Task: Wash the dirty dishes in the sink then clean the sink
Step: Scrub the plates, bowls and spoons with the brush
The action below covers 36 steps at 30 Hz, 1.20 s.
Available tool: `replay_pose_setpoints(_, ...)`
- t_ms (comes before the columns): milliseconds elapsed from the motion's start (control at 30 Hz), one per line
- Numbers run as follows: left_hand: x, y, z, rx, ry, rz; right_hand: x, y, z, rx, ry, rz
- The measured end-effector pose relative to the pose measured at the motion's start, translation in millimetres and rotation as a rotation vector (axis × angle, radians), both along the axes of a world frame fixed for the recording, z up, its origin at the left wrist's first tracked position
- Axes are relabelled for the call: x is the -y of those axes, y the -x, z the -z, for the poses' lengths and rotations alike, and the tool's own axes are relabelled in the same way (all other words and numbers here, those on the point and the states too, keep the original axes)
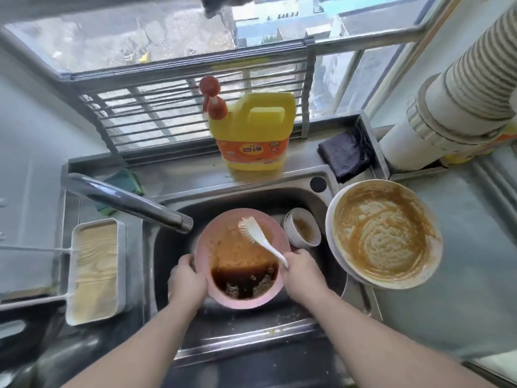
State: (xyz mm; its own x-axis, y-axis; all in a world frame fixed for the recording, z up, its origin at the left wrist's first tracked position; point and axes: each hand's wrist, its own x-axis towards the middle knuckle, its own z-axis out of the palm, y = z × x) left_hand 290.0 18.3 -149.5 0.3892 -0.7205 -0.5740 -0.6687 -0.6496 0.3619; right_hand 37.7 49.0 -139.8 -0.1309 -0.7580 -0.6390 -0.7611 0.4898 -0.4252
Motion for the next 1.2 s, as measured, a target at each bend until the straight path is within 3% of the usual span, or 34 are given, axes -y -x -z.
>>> replay_pose_setpoints(300,-5,-2,0,0.047,-0.06,0.042,-4,-24,11,-0.094,-0.027,0.082)
replay_pose_setpoints(567,5,-2,3,0.056,-0.117,0.198,-4,-24,12,-0.161,0.015,0.07)
replay_pose_setpoints(667,6,-5,3,-0.066,-0.114,0.114,-6,-26,12,-0.176,0.058,0.015)
replay_pose_setpoints(867,4,-15,-23,-0.496,-0.151,-0.109,-5,-1,-18,-0.14,0.07,0.06)
replay_pose_setpoints(1200,-20,-58,-74,-0.634,-0.11,-0.186,-37,24,-77,0.06,0.102,0.184)
